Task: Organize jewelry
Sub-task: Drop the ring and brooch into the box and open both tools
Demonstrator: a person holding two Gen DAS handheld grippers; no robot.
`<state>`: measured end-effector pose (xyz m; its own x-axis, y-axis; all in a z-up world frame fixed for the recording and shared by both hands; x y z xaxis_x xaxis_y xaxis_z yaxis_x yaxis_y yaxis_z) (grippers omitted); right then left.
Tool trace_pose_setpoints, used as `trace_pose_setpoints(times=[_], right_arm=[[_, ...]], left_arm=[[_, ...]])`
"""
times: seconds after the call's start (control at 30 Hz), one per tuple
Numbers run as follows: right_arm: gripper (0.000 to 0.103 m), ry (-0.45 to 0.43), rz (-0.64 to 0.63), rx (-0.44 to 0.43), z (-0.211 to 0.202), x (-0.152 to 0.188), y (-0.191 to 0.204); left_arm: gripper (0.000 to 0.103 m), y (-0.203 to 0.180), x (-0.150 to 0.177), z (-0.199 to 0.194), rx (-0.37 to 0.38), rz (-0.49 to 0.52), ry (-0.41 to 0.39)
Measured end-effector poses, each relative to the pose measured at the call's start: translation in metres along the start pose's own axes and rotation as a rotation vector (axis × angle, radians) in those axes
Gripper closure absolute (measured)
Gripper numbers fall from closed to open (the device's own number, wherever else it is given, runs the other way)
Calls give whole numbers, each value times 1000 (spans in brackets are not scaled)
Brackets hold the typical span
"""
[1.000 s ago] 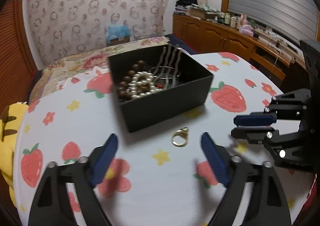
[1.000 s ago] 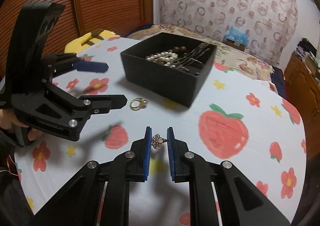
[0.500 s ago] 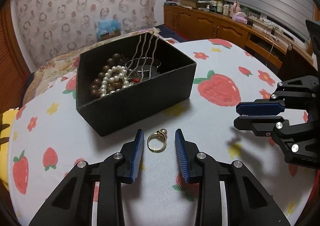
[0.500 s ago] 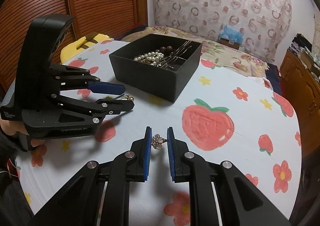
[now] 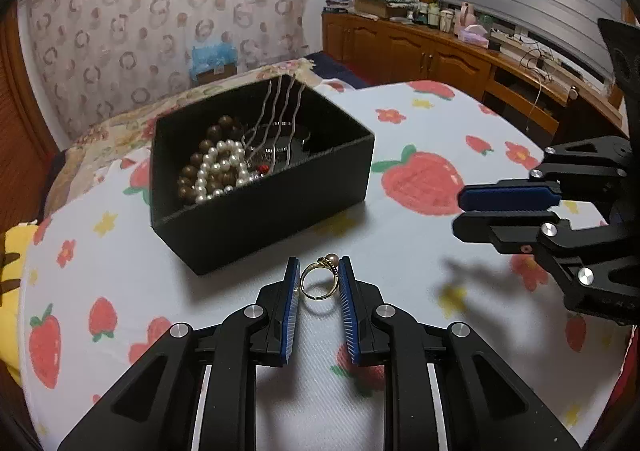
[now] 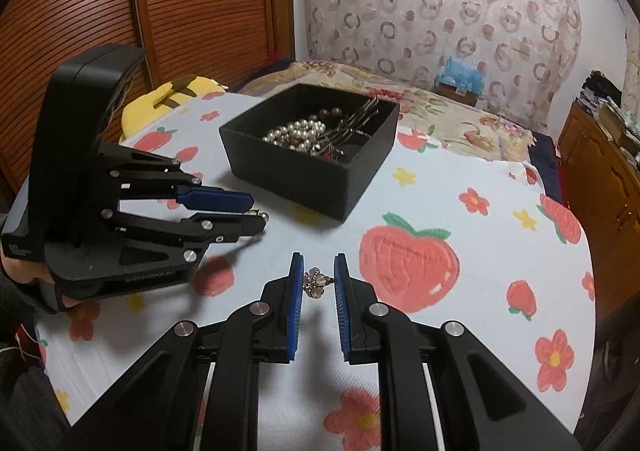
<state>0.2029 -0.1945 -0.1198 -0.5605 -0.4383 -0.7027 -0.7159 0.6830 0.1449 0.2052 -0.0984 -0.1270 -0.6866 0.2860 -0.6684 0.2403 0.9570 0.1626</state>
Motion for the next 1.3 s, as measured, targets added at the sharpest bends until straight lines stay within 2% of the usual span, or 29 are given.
trace_pose_setpoints(times=[0.27,0.5,0.7,0.9,0.93,0.97,1.0,1.3], right_arm=[[86,-38,-10,4,-1,-36,1],[86,-93,56,-35,9,-78,-13],[85,-95,81,-29,27,-97,-24],[84,-94,91,-37,34,-107,-28],[81,-92,96,-35,34,-107,-29],[72,-92,101,-34,34,-107,-28],[70,-96,111,-34,35,-107,-31],[70,-124,144,0,22,-95,-47]], left_arm=[[85,15,-11,-18,-12,-22,-49],[85,35,-27,-30,-33,-61,-87],[85,50,-43,-34,-53,-90,-114],[85,60,-52,-31,-69,-103,-120],[85,61,-53,-28,-69,-104,-119],[85,62,-55,-26,-71,-107,-118],[85,63,-56,-23,-73,-111,-117],[85,76,-77,1,-83,-175,-116]])
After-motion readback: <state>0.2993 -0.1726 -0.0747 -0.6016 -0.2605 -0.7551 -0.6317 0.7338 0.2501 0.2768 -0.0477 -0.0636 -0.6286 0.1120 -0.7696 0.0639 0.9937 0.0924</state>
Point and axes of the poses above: each gripper's, at about its wrist camera, not at the fingertips, and z roughly the way its jaws point, y to its left, x to its underside, the point moved 7 cm from there along z, roughly the way its jaws point, and after that the axes turned 11 degrees about -x, right-handed, at the moved point
